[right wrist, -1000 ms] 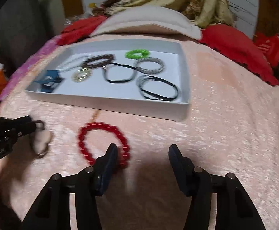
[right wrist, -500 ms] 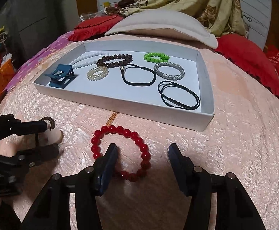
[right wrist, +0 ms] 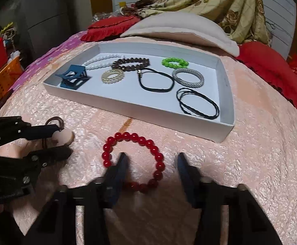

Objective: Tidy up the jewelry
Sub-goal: 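Grasp the red bead bracelet with the right gripper while the left gripper holds the charm hair tie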

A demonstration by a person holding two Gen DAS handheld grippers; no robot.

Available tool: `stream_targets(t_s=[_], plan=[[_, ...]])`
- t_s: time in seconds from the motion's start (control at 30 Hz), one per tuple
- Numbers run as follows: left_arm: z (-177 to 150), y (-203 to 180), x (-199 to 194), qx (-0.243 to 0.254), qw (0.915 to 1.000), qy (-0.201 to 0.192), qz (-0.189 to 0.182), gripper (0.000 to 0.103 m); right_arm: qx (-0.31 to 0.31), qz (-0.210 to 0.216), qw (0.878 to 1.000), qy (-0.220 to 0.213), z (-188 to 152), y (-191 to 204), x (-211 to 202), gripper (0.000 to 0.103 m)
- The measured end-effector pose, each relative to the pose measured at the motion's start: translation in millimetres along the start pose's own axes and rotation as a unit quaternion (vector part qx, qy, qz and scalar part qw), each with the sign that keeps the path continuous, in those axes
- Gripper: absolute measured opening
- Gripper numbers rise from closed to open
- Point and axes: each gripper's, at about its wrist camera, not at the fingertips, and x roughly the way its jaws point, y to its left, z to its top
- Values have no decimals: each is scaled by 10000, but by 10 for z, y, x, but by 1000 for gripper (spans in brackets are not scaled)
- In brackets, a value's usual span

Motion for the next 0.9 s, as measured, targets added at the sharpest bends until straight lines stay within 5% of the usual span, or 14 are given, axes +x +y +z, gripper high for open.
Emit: stream_targets(t_s=[0.1,0.23,0.37,0.57,0.7,0.9], plan=[[3,-4,2,-30,10000,-8,34,38,90,-7,10000,14,-3,-26,-8,30],[8,12,-5,-110,9999,-1,1,38,530,157,9985,-8,-7,-149,-54,11],[15,58,-14,-246,9997,12,-8,38,412,179,9990,-18,-34,-84,-89,11],[9,32,-11,-195,9998,3,50,38,60,26,10000,-18,-55,38,-29,14],[8,14,-6,-146,9998,-1,100,38,-5,-69,9999,117,-28,82,-11,37],[12,11,4,-111,9999,2,124,38,26,-51,9999,103,-24,60,-13,38]])
